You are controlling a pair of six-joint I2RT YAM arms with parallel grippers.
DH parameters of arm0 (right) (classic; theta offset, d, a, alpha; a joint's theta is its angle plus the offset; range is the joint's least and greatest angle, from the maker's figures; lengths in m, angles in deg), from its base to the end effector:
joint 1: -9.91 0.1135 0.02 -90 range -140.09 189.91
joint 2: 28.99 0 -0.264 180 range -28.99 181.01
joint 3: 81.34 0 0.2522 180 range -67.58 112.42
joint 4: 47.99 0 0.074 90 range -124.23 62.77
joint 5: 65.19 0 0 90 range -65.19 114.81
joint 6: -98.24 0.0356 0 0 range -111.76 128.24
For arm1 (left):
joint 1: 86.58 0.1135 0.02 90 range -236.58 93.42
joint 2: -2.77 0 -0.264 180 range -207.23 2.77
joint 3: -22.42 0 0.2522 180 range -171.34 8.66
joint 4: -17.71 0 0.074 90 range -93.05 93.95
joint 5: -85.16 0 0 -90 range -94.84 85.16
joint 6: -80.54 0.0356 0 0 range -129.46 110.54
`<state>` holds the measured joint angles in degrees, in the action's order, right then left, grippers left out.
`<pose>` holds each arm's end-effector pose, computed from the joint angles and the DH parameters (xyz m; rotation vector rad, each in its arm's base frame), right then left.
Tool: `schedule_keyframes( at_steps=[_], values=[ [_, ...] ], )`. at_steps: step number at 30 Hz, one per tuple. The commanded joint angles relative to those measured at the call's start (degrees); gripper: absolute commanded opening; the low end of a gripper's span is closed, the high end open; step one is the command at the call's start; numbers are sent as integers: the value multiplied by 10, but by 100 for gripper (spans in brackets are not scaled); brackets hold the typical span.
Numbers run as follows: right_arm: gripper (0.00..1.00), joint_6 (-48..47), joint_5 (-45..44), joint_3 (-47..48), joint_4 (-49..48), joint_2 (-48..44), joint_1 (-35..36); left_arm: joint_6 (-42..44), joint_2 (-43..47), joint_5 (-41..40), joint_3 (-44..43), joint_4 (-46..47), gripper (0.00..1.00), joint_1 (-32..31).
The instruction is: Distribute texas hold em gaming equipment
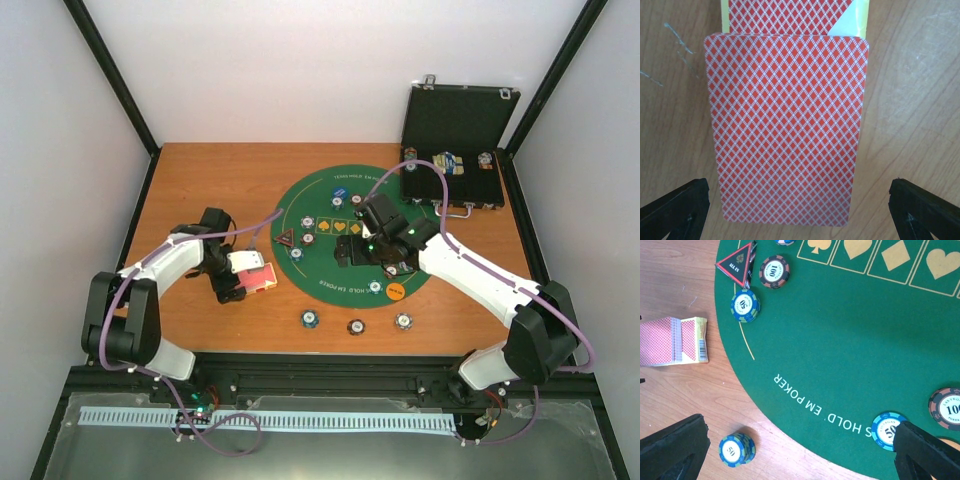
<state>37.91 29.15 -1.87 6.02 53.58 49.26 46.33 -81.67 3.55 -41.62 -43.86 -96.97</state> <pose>0.2281 0.1905 0.2697 -0.2542 2.6492 0.5281 0.2411 -0.0495 0.1802 1.6253 2.4663 -0.1199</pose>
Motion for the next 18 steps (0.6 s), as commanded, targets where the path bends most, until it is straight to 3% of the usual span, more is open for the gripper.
schedule_keyframes(
  at_steps=[1, 18],
  values=[
    [100, 7, -4, -10, -3, -5, 5, 13, -13, 12, 3, 5, 100, -6],
    [98, 7, 0, -17, -1, -7, 5, 21, -41, -42, 21, 50, 100, -6]
  ],
)
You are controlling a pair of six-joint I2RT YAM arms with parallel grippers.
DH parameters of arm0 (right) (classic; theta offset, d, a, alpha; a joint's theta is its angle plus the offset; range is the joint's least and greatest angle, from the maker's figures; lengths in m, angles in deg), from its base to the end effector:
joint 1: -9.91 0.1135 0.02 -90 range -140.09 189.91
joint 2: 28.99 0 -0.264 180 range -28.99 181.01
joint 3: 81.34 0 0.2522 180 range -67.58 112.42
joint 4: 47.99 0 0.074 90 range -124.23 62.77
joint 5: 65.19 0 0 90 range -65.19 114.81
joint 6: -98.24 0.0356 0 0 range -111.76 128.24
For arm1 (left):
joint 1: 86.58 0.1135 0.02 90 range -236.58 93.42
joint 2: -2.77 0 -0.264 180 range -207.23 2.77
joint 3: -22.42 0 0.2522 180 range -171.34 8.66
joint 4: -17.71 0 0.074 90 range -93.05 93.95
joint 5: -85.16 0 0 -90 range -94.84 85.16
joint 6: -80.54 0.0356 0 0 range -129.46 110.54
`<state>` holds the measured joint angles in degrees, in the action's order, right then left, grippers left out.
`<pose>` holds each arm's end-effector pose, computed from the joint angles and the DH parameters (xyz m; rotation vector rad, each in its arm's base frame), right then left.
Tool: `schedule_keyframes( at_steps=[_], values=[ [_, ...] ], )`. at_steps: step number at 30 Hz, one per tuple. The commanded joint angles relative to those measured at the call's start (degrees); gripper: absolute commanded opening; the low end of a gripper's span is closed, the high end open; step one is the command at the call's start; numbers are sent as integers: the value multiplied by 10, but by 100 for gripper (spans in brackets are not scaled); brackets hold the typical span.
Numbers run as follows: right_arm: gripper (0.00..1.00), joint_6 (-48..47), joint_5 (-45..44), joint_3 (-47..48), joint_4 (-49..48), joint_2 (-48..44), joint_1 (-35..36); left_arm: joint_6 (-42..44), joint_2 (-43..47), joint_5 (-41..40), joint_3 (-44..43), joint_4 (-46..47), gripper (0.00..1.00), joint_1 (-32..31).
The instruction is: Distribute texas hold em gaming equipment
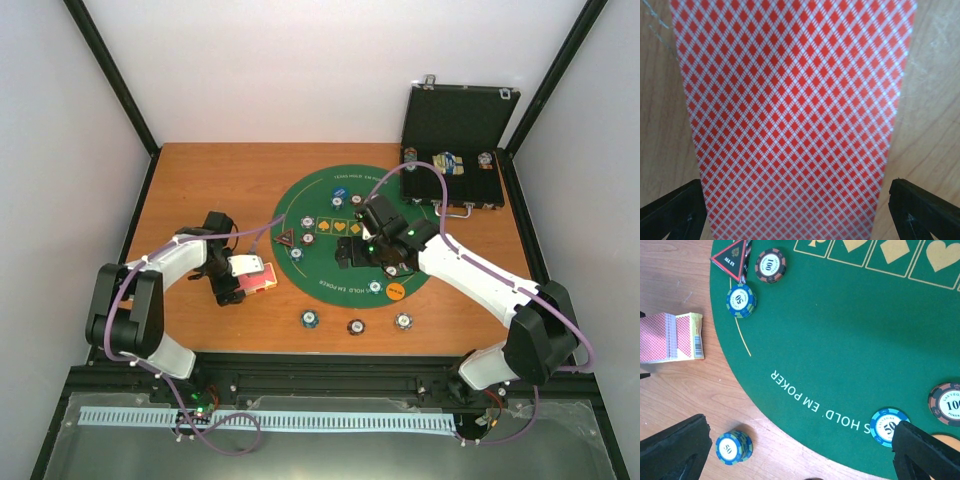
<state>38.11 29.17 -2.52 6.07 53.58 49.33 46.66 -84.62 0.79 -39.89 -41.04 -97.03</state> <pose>0.2268 0.1900 0.2661 -0.2518 2.6619 0.5223 0.2434 -0.0484 0.1615 1.6550 2.5064 -0.0733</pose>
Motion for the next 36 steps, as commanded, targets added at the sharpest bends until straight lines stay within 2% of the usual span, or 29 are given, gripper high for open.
schedule_keyframes(
  at_steps=[1, 11, 18, 30, 36],
  values=[
    [98, 5, -1, -11, -1, -7, 5, 16, -13, -14, 3, 24, 100, -5],
    [94, 14, -9, -8, 6, -9, 4, 22, -19, -24, 15, 31, 98, -5],
    [91, 17, -8, -6, 6, -5, 5, 26, -15, -21, 27, 46, 86, -5],
    [86, 17, -4, -15, 3, -12, 5, 27, -12, -9, 20, 45, 86, -5],
    [84, 17, -3, -17, 2, -14, 5, 27, -18, -1, 14, 40, 73, -5]
  ],
)
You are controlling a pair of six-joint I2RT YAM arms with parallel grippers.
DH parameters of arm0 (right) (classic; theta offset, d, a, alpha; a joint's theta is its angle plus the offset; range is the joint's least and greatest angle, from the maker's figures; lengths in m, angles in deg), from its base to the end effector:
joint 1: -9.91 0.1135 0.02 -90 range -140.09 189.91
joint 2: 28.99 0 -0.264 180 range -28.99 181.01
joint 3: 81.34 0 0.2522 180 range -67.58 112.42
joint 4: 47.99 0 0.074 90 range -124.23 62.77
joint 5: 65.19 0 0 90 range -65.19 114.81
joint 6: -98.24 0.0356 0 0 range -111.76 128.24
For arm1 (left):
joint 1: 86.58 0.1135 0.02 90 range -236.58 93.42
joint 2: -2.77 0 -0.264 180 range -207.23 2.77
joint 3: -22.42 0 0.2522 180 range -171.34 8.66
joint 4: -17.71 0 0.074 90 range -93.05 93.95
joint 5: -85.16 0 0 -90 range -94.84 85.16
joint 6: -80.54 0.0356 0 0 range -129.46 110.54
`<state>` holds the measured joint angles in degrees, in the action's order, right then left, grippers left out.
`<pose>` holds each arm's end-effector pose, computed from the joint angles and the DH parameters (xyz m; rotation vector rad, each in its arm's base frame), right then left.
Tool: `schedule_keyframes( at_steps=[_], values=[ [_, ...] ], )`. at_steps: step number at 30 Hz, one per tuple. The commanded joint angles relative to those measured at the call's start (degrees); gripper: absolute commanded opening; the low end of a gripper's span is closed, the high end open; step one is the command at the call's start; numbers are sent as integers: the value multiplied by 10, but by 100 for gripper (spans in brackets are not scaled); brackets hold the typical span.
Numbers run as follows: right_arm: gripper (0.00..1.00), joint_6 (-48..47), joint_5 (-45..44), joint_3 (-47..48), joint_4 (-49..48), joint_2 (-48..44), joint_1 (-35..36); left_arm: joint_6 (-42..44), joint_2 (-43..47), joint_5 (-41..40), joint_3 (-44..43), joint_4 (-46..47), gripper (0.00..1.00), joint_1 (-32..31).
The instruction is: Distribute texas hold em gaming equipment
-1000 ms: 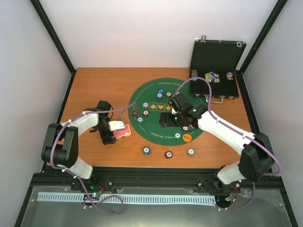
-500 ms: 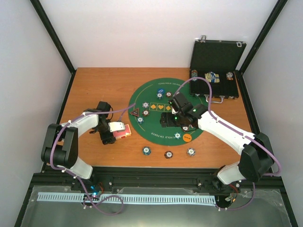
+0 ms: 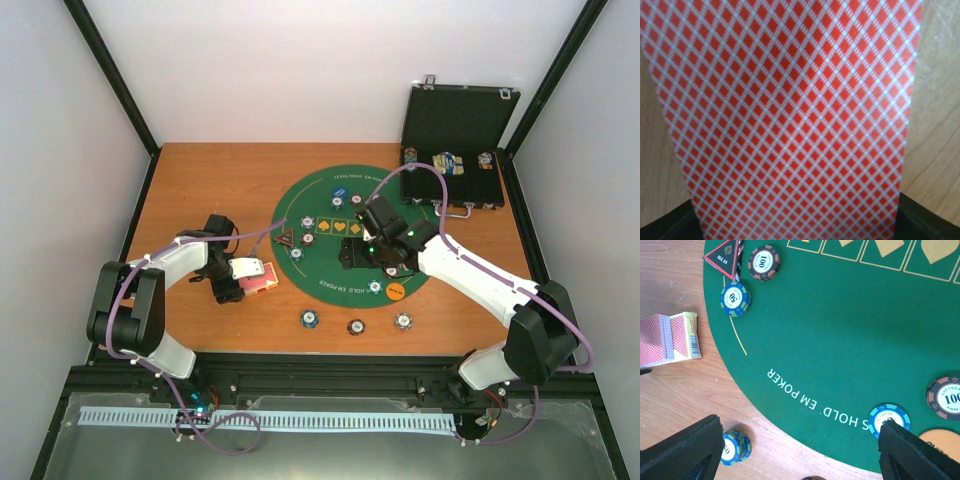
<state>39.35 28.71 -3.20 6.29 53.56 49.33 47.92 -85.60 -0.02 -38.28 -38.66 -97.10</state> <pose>0.2257 0.1886 0.2623 -0.2204 2.6793 0.5097 0.2425 -0.0481 0.1514 1.6878 2.4951 -0.0540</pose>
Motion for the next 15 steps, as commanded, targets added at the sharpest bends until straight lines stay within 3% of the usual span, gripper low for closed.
schedule_keyframes(
  at_steps=[1, 15],
  values=[
    [84, 5, 3, -12, -1, -14, 5, 14, -8, 10, -3, 16, 71, -5],
    [82, 14, 21, -31, -22, -16, 5, 13, 2, 16, 5, 19, 46, -5]
  ],
)
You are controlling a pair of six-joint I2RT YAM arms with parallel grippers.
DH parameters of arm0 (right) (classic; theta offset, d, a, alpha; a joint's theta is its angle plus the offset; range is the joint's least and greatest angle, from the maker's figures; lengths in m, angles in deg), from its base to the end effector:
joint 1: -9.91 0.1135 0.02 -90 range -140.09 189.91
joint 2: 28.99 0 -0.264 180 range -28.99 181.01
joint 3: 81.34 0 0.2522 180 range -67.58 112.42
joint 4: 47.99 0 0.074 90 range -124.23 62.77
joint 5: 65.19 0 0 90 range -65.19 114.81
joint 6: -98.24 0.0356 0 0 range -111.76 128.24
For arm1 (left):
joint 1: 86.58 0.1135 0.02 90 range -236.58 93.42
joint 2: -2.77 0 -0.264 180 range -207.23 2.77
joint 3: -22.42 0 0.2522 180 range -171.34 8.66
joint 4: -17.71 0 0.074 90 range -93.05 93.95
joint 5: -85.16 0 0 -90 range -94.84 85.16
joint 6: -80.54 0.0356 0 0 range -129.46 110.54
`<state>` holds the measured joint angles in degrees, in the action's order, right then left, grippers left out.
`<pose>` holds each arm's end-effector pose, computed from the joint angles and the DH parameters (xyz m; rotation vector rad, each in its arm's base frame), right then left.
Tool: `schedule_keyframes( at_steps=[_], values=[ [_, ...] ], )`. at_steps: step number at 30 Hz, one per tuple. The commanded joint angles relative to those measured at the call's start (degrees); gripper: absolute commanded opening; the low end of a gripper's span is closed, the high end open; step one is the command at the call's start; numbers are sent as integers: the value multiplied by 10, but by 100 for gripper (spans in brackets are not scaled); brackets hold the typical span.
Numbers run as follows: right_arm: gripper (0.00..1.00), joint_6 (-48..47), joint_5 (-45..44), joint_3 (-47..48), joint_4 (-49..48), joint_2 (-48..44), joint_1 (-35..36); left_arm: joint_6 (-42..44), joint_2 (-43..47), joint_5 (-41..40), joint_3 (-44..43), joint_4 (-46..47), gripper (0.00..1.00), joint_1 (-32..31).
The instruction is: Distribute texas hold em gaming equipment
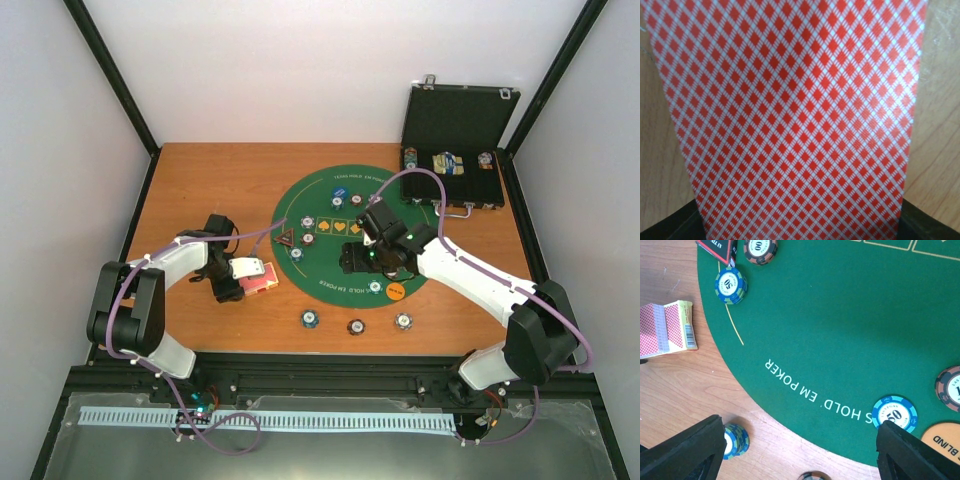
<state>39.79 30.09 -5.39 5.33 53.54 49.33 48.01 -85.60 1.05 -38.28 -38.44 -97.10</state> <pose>0.2228 0.1874 0.2517 -0.2201 2.7092 0.5263 0.2428 -0.0488 0.1515 1.6847 2.4833 -0.0771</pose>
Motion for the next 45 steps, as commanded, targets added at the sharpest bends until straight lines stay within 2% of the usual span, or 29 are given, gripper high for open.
schedule_keyframes(
  at_steps=[1, 4, 10, 22, 32, 37, 45],
  values=[
    [82, 10, 9, -10, -14, -17, 5, 12, 3, 5, 6, 18, 44, -5],
    [82, 12, 13, -13, -16, -18, 4, 11, 11, 10, 5, 18, 41, -5],
    [82, 10, 13, -17, -17, -21, 5, 14, 40, 26, -8, -5, 16, -5],
    [82, 31, 60, -25, -54, -32, 5, 22, 87, 42, -38, -63, 14, -5],
    [86, 131, 260, -76, -268, -32, 11, -2, 135, 113, -99, -143, 12, -15],
    [87, 179, 298, -76, -353, -7, 30, -10, 160, 102, -106, -159, 7, -47],
    [84, 204, 328, -48, -405, 46, 54, -30, 173, 91, -139, -190, 6, -93]
  ],
)
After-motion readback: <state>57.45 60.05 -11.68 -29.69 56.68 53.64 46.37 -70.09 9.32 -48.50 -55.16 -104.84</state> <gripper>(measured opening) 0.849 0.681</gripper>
